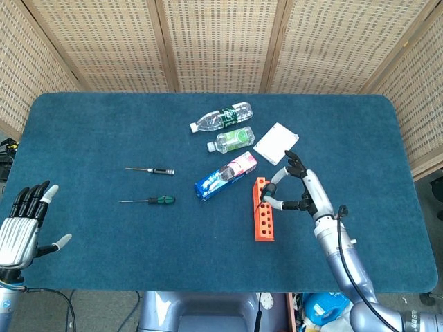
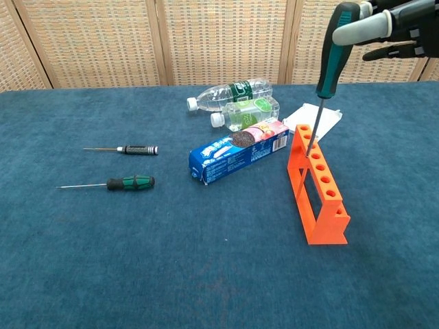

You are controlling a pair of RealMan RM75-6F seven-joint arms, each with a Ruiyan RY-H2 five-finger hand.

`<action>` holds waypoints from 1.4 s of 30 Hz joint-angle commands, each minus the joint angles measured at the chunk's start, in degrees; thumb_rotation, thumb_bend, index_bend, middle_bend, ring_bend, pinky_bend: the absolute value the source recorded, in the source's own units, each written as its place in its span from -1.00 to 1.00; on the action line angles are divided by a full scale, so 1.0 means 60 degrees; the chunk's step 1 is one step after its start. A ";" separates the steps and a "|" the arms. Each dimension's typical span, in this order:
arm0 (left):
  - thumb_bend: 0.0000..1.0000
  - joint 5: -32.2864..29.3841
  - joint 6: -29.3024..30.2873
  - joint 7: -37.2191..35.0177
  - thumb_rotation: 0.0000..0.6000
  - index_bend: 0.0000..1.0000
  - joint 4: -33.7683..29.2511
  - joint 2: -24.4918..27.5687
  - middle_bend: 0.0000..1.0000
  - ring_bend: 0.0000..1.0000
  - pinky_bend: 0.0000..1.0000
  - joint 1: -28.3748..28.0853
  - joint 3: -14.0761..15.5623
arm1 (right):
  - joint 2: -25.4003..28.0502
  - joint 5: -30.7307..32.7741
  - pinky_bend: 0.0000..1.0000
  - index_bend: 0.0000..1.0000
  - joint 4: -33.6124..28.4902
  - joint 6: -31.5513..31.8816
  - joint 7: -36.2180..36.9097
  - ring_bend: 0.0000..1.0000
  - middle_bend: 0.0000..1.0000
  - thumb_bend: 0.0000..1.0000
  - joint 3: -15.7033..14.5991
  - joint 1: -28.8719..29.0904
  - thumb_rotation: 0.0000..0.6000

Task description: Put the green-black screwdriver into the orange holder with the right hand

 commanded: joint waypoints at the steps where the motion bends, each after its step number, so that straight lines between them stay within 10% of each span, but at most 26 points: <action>1: -1.00 -0.0002 -0.0008 0.0009 1.00 -1.00 0.0003 -0.0006 -1.00 -1.00 -1.00 -0.0002 0.0003 | 0.0017 -0.0001 -1.00 0.33 0.0016 -0.0024 0.0018 -1.00 -1.00 -0.60 0.0010 0.0005 1.00; 42: -1.00 0.0011 -0.0088 0.0109 1.00 -1.00 0.0016 -0.0063 -1.00 -1.00 -1.00 -0.0034 0.0043 | 0.0445 0.0109 -1.00 0.33 0.0266 -0.0426 0.0400 -1.00 -1.00 -0.60 0.0094 -0.0051 1.00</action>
